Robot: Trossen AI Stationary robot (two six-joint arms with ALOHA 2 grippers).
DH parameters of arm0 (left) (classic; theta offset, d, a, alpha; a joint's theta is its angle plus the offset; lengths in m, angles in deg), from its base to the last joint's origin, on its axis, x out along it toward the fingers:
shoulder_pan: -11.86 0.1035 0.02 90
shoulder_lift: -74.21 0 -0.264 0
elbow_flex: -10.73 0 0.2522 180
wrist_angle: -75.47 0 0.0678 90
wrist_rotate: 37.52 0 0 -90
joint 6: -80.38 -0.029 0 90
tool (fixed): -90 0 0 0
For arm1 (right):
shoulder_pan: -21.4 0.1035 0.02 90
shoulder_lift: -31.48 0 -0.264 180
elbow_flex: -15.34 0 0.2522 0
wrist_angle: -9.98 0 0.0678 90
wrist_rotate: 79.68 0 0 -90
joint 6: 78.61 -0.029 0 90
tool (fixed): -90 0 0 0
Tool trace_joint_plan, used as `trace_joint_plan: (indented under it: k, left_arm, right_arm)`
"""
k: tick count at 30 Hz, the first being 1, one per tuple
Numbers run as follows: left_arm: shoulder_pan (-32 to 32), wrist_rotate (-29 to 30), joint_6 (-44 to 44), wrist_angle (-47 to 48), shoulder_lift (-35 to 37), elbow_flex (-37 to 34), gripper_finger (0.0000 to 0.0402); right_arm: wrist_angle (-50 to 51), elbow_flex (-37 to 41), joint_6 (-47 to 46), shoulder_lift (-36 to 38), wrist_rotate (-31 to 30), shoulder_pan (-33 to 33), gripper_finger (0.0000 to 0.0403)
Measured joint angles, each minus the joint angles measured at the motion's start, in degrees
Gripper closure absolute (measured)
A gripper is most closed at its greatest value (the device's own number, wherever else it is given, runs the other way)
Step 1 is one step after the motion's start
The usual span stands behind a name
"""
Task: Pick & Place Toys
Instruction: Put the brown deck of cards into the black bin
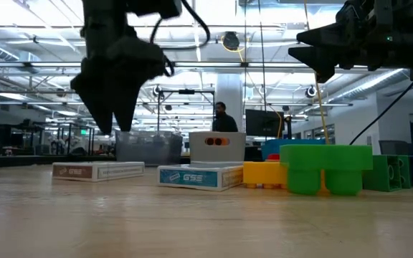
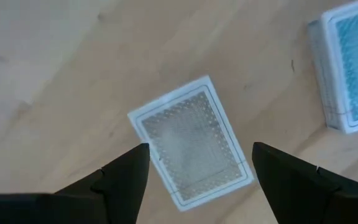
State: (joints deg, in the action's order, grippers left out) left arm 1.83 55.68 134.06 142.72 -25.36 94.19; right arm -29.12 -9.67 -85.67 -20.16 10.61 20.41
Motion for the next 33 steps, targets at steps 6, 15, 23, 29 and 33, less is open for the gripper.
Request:
trace_joint_plan:
  k: [6,15,23,29,33]
  left_arm:
    - [2.75,-1.92,-1.92,0.01,-2.05,-0.16,0.0088]
    - [3.12,-2.97,2.10,0.29,-2.08,-0.16,0.0047]
    - [0.66,-1.03,6.17,-0.58,-2.08,-0.92,0.0049]
    - [1.06,-2.15,8.74,-8.69,-2.08,-5.31,0.0050]
    - [0.84,-2.99,10.17,-10.64,-1.88,-6.72,0.0050]
  right_arm:
    - [0.00,0.00,-0.01,0.00,0.40,0.00,0.0211]
    - [0.00,0.00,-0.01,-0.02,2.93,0.04,0.0211]
    - [0.00,0.00,0.16,-0.02,2.97,0.03,0.0211]
    - [0.00,0.00,0.14,-0.02,2.97,0.04,0.0211]
    - [0.00,0.00,-0.40,-0.02,2.97,0.03,0.0211]
